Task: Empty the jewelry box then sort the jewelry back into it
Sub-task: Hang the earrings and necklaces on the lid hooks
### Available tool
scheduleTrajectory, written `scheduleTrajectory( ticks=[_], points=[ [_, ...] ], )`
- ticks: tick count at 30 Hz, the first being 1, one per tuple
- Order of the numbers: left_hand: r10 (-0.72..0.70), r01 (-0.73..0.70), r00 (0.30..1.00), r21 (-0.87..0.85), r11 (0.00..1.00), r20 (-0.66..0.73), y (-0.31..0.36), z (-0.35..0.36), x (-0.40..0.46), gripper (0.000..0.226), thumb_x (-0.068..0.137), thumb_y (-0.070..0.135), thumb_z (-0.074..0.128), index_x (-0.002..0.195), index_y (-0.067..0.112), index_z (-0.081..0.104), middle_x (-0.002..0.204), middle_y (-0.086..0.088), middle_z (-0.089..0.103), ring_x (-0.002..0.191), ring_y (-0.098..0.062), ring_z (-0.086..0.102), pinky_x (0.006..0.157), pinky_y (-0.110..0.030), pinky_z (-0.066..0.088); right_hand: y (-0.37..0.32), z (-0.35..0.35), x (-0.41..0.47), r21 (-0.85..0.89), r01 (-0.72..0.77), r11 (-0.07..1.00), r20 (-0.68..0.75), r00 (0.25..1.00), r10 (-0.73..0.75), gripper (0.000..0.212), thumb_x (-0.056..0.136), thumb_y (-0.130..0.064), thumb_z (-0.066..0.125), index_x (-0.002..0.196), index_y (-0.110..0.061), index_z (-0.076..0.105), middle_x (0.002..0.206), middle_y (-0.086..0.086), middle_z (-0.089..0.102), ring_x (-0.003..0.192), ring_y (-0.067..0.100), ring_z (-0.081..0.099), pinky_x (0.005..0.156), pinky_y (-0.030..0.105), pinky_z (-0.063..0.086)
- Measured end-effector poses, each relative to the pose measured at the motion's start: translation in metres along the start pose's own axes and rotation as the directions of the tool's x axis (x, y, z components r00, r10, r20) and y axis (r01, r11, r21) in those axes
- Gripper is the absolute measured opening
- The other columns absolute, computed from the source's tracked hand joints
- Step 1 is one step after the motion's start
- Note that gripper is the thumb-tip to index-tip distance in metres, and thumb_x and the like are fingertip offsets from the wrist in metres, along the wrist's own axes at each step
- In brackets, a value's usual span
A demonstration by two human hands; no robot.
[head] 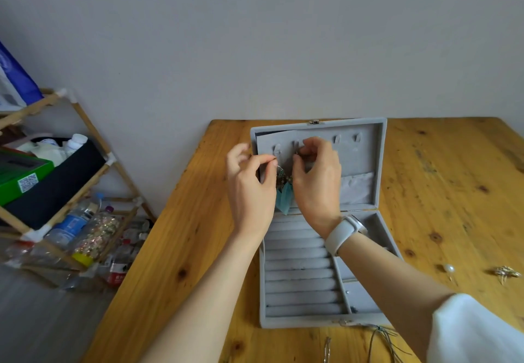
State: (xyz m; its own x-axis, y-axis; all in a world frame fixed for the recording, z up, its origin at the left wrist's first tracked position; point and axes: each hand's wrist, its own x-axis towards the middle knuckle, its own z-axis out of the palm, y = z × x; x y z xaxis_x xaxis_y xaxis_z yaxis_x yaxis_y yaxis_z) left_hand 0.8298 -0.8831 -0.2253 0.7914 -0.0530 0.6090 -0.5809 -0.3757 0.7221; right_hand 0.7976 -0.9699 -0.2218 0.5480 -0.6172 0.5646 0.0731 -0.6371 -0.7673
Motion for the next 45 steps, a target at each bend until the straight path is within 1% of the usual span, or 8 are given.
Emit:
scheduleTrajectory(
  ticks=[8,15,19,24,30,35,42,45],
  points=[
    [-0.041,0.040,0.997,-0.024,0.999,-0.061,0.011,-0.006,0.006,0.011,0.081,0.010,0.066,0.090,0.010,0.073,0.088,0.005,0.047,0.066,-0.002,0.048,0.066,-0.006,0.037,0.027,-0.021,-0.019,-0.261,0.179,0.949,0.186,0.974,-0.132,0.039,0.078,-0.043,0.051,0.101,-0.012,0.055,0.096,0.005,0.058,0.088,0.026,0.052,0.073,0.037,0.037],
    [-0.165,0.166,0.986,-0.177,0.970,0.021,0.027,-0.005,0.013,0.009,0.081,0.009,0.065,0.085,0.012,0.072,0.073,0.008,0.063,0.068,-0.007,0.059,0.066,-0.018,0.046,0.013,-0.005,-0.022,-0.460,0.110,0.881,0.140,0.989,-0.050,0.064,0.064,-0.068,0.038,0.086,-0.013,0.061,0.087,0.008,0.058,0.086,0.031,0.052,0.070,0.036,0.027],
    [-0.218,0.224,0.975,-0.219,0.950,0.049,0.031,-0.003,0.015,0.012,0.082,0.009,0.064,0.079,0.019,0.068,0.069,0.018,0.063,0.066,-0.005,0.061,0.065,-0.020,0.049,0.005,-0.002,-0.021,-0.513,0.114,0.851,0.111,0.992,-0.065,0.054,0.069,-0.062,0.040,0.072,-0.010,0.057,0.078,0.008,0.057,0.076,0.030,0.050,0.066,0.034,0.024],
    [-0.192,0.194,0.981,-0.197,0.961,0.029,0.027,-0.001,0.014,0.010,0.082,0.007,0.063,0.080,0.015,0.069,0.069,0.017,0.062,0.067,-0.008,0.062,0.068,-0.027,0.051,0.017,-0.011,-0.011,-0.494,0.193,0.848,0.161,0.979,-0.129,0.014,0.073,-0.023,0.064,0.080,-0.012,0.063,0.079,0.009,0.064,0.077,0.035,0.055,0.065,0.036,0.031],
    [-0.098,0.097,0.995,-0.078,0.992,-0.008,0.019,0.003,0.006,0.004,0.082,0.012,0.064,0.082,0.014,0.067,0.075,0.003,0.065,0.070,-0.017,0.060,0.064,-0.028,0.048,0.029,-0.033,0.010,-0.529,0.400,0.749,0.376,0.901,-0.216,0.031,0.055,0.003,0.066,0.083,-0.007,0.058,0.061,0.008,0.063,0.054,0.032,0.057,0.062,0.031,0.027],
    [-0.060,0.060,0.998,0.104,0.993,-0.004,0.021,0.004,-0.002,0.007,0.085,0.018,0.061,0.086,0.015,0.067,0.078,0.001,0.070,0.069,-0.016,0.061,0.056,-0.021,0.039,0.021,-0.048,0.024,-0.508,0.405,0.761,0.542,0.836,-0.083,0.036,0.083,-0.002,0.044,0.117,-0.012,0.041,0.114,0.009,0.059,0.085,0.042,0.057,0.061,0.035,0.031],
    [-0.299,0.321,0.939,-0.125,0.939,0.170,0.025,0.011,-0.004,0.006,0.093,0.011,0.048,0.088,0.014,0.049,0.067,0.003,0.067,0.061,-0.012,0.067,0.068,-0.037,0.055,0.024,-0.050,0.016,-0.359,0.236,0.903,0.551,0.835,0.000,0.036,0.079,-0.002,0.051,0.115,-0.009,0.046,0.115,0.011,0.053,0.096,0.040,0.053,0.075,0.040,0.041],
    [-0.372,0.423,0.899,-0.239,0.874,0.232,0.029,0.012,-0.002,0.003,0.096,0.009,0.042,0.094,0.010,0.044,0.076,-0.014,0.068,0.062,-0.021,0.068,0.063,-0.035,0.057,0.029,-0.053,0.005,-0.241,0.238,0.941,0.561,0.825,-0.065,0.042,0.074,-0.017,0.051,0.115,-0.006,0.048,0.112,0.012,0.049,0.100,0.036,0.051,0.084,0.042,0.041]
  ],
)
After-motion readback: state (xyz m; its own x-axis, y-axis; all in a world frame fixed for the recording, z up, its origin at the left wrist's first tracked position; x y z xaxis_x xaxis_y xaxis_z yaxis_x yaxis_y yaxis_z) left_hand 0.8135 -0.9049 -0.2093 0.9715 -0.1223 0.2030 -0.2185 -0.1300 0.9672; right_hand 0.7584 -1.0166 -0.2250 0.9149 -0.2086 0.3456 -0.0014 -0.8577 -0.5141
